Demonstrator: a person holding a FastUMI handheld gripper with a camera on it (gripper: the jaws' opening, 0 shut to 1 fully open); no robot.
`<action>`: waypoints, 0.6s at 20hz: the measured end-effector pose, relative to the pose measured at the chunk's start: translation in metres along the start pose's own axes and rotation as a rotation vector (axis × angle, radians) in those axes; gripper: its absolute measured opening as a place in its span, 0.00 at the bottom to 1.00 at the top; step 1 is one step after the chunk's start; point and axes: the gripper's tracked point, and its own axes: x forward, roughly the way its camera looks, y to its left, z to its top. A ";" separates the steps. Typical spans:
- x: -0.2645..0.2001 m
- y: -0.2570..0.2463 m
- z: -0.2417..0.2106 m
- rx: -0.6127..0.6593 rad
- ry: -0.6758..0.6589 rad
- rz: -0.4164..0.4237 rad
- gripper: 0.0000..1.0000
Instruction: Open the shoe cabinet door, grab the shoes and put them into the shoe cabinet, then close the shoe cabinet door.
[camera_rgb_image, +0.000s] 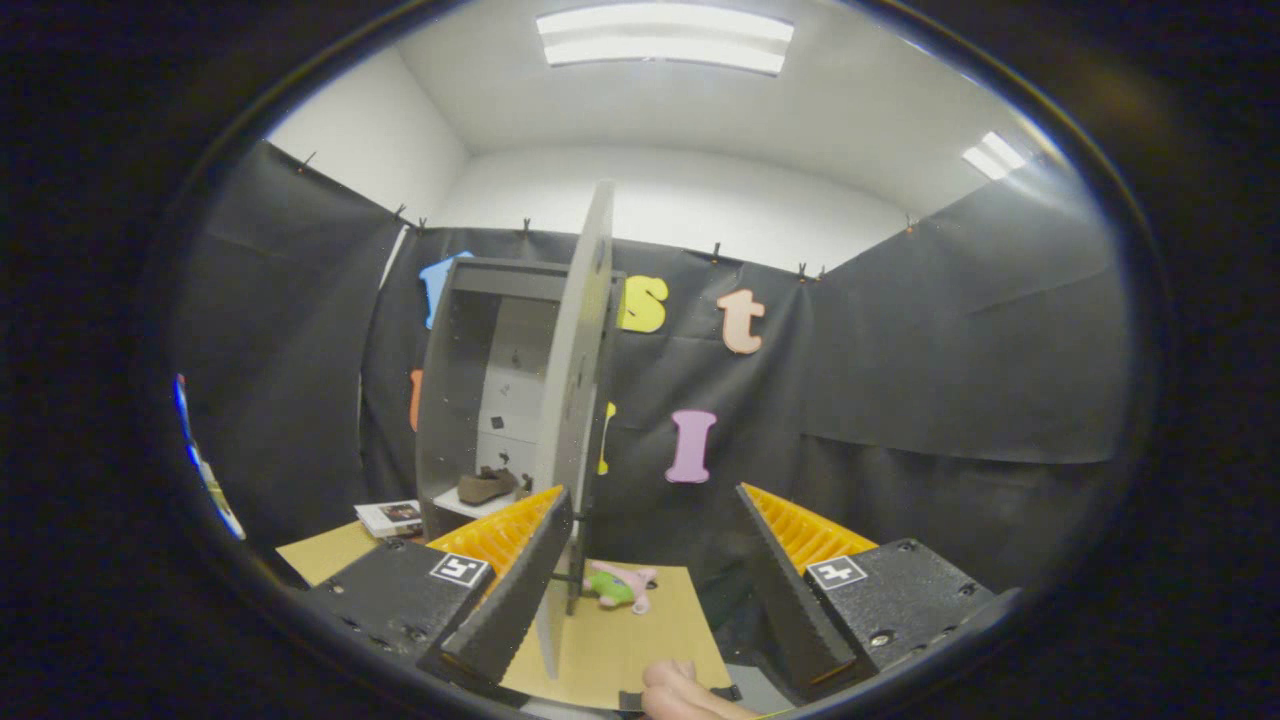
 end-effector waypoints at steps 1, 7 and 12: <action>0.002 -0.014 -0.007 -0.022 0.016 -0.014 1.00; 0.043 -0.068 -0.049 -0.034 0.082 -0.101 1.00; 0.092 -0.091 -0.087 0.010 0.134 -0.134 1.00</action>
